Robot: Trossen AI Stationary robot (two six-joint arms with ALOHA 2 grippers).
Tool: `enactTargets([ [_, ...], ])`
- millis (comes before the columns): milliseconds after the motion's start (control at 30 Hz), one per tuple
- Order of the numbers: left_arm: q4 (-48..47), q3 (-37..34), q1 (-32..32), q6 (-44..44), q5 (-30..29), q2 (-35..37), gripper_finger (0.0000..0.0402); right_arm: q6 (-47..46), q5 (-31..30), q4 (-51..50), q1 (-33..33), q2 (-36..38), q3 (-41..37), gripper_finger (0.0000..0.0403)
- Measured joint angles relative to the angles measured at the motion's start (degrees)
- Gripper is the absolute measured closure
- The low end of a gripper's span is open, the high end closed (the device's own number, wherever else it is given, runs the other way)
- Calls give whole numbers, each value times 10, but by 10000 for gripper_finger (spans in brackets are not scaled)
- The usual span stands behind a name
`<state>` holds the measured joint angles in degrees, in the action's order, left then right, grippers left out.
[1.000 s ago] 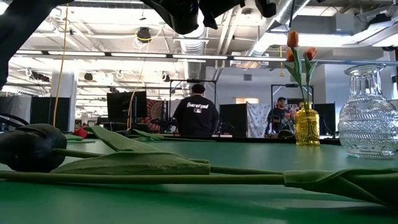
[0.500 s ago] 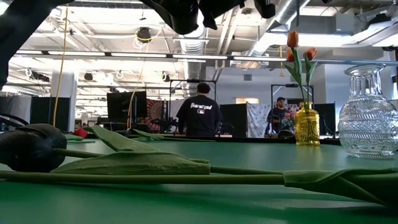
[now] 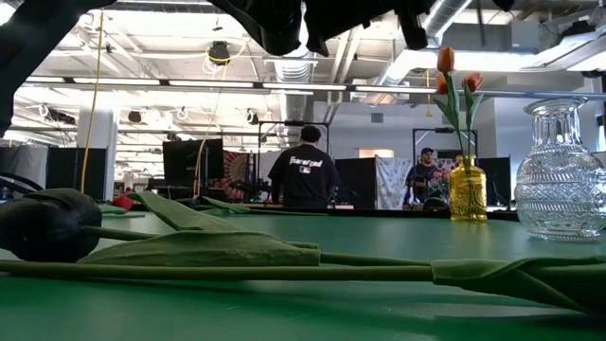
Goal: Sort flowers into vase by color
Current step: Put the middle red tulip into the top transparent flower vase
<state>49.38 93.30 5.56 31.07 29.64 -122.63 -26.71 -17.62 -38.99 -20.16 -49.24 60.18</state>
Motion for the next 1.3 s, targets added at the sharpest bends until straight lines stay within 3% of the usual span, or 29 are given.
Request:
enactTargets([
  [133,5,0,19,54,123,0,261,-23,2,-26,-28,5,0,384],
  [233,3,0,34,115,173,4,248,-39,-8,-44,-55,11,1,384],
  [467,-28,0,61,147,243,24,259,-112,-83,-142,-115,14,1,384],
  [600,-141,-1,69,98,257,61,277,-148,-153,-177,-142,15,1,384],
  [700,-327,-1,73,-26,212,111,293,-168,-176,-190,-160,17,1,384],
  [767,-472,-1,73,-129,142,149,304,-177,-187,-194,-170,17,-1,384],
  [867,-617,-1,67,-235,21,199,316,-186,-200,-188,-182,18,-20,384],
  [1100,-718,-1,50,-301,-94,260,321,-234,-206,-182,-194,17,-66,384],
  [1300,-749,-3,36,-310,-121,267,321,-245,-244,-158,-205,17,-114,378],
])
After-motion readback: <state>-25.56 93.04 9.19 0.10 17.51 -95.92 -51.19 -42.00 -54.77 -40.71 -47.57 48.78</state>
